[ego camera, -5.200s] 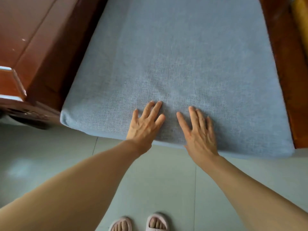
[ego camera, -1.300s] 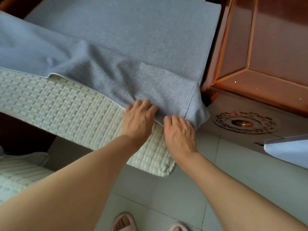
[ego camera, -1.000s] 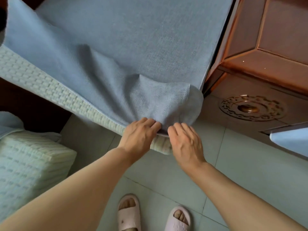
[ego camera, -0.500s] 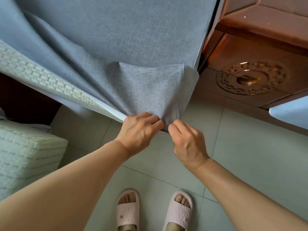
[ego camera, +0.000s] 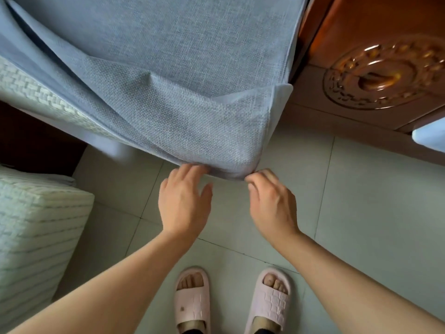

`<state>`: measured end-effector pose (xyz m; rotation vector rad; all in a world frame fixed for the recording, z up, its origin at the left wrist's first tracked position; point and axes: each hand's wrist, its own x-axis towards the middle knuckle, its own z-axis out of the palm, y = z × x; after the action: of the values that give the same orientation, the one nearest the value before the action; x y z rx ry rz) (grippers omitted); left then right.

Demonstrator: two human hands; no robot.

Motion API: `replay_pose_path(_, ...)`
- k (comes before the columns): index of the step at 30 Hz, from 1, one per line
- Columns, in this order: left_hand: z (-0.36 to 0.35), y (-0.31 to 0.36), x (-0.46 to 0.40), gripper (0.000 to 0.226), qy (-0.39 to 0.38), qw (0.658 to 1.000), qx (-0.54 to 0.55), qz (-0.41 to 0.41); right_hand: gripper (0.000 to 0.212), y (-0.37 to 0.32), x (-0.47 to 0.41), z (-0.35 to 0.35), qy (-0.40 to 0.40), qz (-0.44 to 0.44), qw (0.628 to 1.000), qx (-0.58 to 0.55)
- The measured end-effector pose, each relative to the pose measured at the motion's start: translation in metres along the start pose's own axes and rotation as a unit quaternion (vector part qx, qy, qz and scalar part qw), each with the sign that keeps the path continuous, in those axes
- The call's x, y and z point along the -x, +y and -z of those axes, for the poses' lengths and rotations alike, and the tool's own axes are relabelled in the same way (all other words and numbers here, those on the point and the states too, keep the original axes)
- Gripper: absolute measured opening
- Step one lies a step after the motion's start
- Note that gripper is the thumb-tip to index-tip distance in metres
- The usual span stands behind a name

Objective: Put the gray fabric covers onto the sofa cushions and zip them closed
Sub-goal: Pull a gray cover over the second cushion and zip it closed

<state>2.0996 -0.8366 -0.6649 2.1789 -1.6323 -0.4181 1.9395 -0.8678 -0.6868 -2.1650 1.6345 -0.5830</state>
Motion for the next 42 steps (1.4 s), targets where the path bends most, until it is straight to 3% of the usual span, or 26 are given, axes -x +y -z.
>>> replay_pose_path(2, 0.0, 0.011, 0.002, 0.026, 0.006, 0.968, 0.148, 0.204, 0.011, 0.001, -0.016, 0.0, -0.023, -0.208, 0.966, -0.15)
replay_pose_path(4, -0.002, 0.016, -0.005, 0.04, -0.024, 0.888, 0.3, 0.346, 0.017, 0.003, -0.04, -0.002, -0.074, -0.384, 0.855, -0.34)
replay_pose_path(5, -0.005, 0.018, -0.011, 0.044, -0.045, 0.839, 0.374, 0.391, 0.012, 0.006, -0.051, -0.005, -0.091, -0.423, 0.809, -0.399)
replay_pose_path(7, -0.012, 0.021, -0.021, 0.031, -0.088, 0.773, 0.459, 0.429, 0.017, 0.008, -0.064, -0.007, -0.119, -0.469, 0.743, -0.462)
replay_pose_path(9, -0.019, 0.023, -0.024, 0.017, -0.103, 0.753, 0.486, 0.432, 0.023, 0.013, -0.068, -0.009, -0.137, -0.496, 0.695, -0.502)
replay_pose_path(12, -0.029, 0.02, -0.024, 0.005, -0.103, 0.745, 0.506, 0.423, 0.024, 0.021, -0.068, -0.014, -0.161, -0.495, 0.664, -0.537)
replay_pose_path(20, -0.065, 0.003, -0.036, 0.012, -0.017, 0.728, 0.524, 0.443, 0.014, 0.039, -0.057, -0.06, -0.093, -0.468, 0.703, -0.528)
replay_pose_path(28, -0.099, -0.011, -0.044, 0.024, 0.032, 0.718, 0.521, 0.46, 0.02, 0.049, -0.062, -0.09, -0.024, -0.516, 0.67, -0.533)
replay_pose_path(32, -0.103, -0.004, -0.045, 0.012, 0.073, 0.727, 0.492, 0.473, 0.02, 0.042, -0.066, -0.087, -0.001, -0.543, 0.675, -0.5)
replay_pose_path(39, -0.071, 0.0, -0.034, 0.007, -0.012, 0.794, 0.407, 0.452, 0.015, 0.019, -0.062, -0.059, -0.037, -0.515, 0.786, -0.34)
replay_pose_path(42, -0.043, 0.005, -0.037, 0.031, 0.029, 0.818, 0.319, 0.477, 0.011, -0.003, -0.055, -0.031, -0.053, -0.465, 0.843, -0.266)
